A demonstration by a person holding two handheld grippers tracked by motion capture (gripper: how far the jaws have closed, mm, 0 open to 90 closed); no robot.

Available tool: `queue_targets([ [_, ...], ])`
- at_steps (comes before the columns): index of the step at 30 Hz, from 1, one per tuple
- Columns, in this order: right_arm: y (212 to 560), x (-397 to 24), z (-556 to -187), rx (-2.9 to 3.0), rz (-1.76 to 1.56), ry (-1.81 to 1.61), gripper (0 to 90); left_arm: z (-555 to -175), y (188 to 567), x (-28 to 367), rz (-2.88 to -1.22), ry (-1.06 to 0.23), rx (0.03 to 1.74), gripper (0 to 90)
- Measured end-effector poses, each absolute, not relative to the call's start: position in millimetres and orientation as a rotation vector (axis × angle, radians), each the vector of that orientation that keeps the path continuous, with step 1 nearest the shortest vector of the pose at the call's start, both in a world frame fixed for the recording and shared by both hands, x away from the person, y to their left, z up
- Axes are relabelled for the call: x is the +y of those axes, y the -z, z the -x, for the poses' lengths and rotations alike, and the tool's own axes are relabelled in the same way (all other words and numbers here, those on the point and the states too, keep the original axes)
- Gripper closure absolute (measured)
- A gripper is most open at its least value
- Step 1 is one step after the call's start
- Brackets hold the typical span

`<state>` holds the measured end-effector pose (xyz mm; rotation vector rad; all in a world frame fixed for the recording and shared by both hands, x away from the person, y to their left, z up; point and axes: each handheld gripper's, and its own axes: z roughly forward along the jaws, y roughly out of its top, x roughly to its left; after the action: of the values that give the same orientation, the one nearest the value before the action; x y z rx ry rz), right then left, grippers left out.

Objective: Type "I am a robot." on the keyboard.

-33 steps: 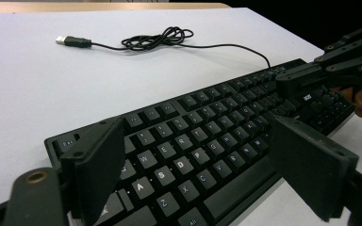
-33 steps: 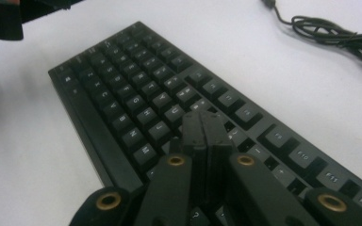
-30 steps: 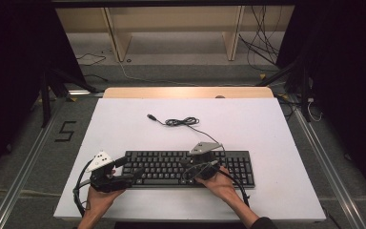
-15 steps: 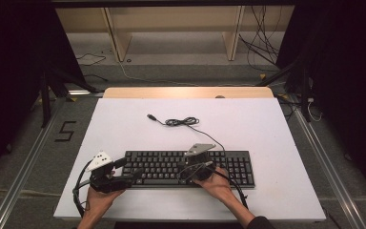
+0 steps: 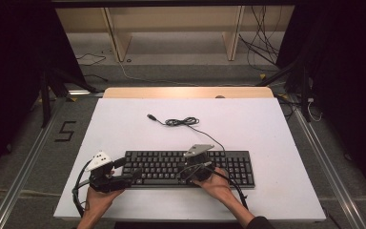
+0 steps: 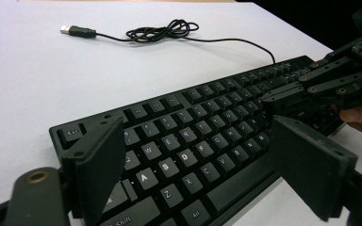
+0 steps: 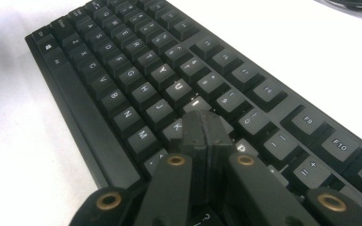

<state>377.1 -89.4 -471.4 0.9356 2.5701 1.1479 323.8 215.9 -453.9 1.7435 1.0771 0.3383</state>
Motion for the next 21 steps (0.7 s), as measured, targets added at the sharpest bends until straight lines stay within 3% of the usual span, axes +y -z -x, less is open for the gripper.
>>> queue_targets([
  [21,477.0,-84.5,-374.1,2.565,-0.906,-1.094,90.0,-324.1,453.6,217.3,-1.739,-0.344,1.081,19.4],
])
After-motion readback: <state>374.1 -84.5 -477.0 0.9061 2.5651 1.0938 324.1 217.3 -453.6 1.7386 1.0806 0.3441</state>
